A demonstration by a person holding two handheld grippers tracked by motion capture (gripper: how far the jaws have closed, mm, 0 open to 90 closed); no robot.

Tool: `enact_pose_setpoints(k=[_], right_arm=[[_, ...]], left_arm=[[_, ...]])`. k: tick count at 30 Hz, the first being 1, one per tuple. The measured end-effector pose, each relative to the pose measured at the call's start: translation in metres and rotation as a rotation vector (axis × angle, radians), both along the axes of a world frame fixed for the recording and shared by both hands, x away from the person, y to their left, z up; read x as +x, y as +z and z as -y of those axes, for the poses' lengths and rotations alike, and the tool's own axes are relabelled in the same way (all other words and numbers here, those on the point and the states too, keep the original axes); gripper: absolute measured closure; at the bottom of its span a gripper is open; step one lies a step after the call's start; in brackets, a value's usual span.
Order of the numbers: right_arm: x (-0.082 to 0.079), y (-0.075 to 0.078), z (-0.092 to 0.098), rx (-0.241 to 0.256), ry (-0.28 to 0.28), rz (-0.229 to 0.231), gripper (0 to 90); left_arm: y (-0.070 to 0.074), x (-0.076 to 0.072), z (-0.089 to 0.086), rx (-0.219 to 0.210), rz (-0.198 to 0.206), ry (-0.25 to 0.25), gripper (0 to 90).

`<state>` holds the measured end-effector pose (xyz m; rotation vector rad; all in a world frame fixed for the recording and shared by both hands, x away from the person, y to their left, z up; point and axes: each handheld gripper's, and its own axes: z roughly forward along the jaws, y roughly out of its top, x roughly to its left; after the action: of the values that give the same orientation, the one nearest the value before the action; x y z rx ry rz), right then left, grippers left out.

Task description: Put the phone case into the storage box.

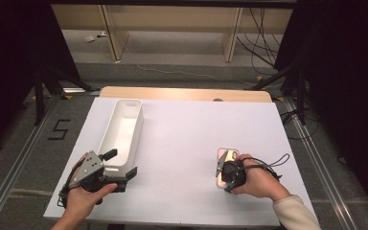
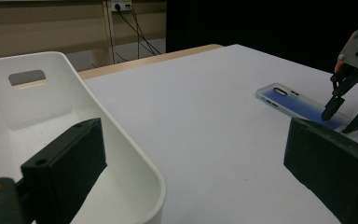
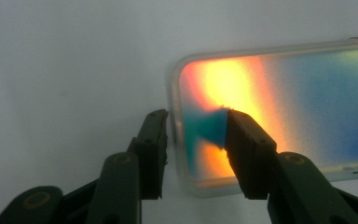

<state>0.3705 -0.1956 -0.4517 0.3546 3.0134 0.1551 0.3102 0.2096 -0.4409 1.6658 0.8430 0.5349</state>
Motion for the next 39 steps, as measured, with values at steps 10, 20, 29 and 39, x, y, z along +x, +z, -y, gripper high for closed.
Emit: enact_pose_setpoints(k=[10,20,29,39], right_arm=[[-0.004,0.001,-0.003,-0.023,0.037,-0.012,78.5],[-0.007,0.001,-0.005,-0.028,0.092,0.004,87.8],[-0.009,0.000,-0.004,-0.026,0.100,0.018,88.4],[-0.011,0.000,-0.003,-0.022,0.116,0.031,89.0]], left_arm=[[0.000,0.000,0.000,0.001,-0.001,-0.002,4.8],[0.000,0.000,-0.001,0.004,0.003,-0.001,5.0],[0.000,0.000,0.000,0.006,0.002,-0.004,5.3],[0.000,0.000,0.000,0.005,0.000,-0.003,5.7]])
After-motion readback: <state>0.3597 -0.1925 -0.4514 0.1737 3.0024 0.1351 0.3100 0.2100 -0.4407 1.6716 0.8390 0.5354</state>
